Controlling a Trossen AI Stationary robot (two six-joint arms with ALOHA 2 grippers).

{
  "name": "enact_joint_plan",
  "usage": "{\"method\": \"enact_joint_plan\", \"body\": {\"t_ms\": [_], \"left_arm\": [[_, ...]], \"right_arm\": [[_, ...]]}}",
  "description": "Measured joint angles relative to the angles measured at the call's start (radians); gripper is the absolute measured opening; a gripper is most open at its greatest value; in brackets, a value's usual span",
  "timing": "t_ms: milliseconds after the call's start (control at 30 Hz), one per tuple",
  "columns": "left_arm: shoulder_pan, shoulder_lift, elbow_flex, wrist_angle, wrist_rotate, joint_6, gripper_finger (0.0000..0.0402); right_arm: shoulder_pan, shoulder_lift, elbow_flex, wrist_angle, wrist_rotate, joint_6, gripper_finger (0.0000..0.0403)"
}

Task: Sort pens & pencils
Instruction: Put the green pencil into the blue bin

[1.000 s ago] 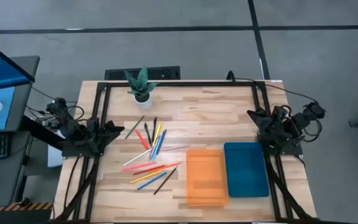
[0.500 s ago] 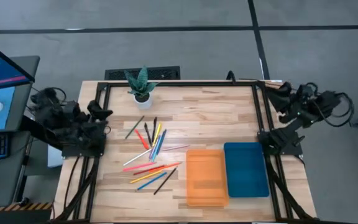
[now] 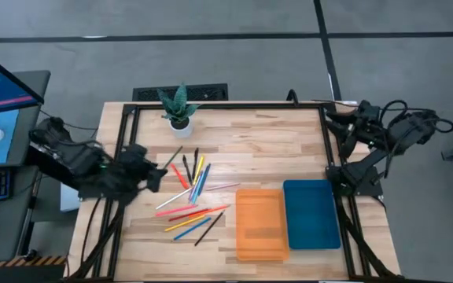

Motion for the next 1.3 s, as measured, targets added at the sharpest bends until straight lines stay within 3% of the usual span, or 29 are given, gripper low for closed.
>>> {"method": "enact_joint_plan", "body": {"t_ms": [100, 233, 467, 600, 767, 967, 1300], "left_arm": [[0.109, 0.021, -0.002, -0.014, 0.132, 0.053, 0.0216], [0.264, 0.008, -0.002, 0.095, 0.179, 0.23, 0.0211], [0.572, 0.013, -0.006, 0.074, 0.367, 0.489, 0.0211], [0.69, 0.042, -0.076, 0.116, 0.424, 0.62, 0.0211], [0.793, 0.047, -0.275, 0.332, 0.533, 0.763, 0.0211], [0.862, 0.047, -0.473, 0.536, 0.542, 0.886, 0.021], [0.895, 0.067, -0.641, 0.633, 0.53, 0.928, 0.021]], "right_arm": [[0.0, 0.013, 0.0, -0.054, -0.035, 0.066, 0.0169], [0.0, 0.015, 0.0, -0.093, -0.081, 0.152, 0.0169], [0.0, 0.04, 0.0, -0.105, -0.133, 0.178, 0.0169], [0.0, 0.048, 0.0, -0.104, -0.163, 0.178, 0.0169], [0.0, 0.055, 0.0, -0.105, -0.185, 0.178, 0.0169], [0.0, 0.055, 0.0, -0.107, -0.197, 0.178, 0.0169], [0.0, 0.054, 0.0, -0.107, -0.212, 0.177, 0.0169]]}}
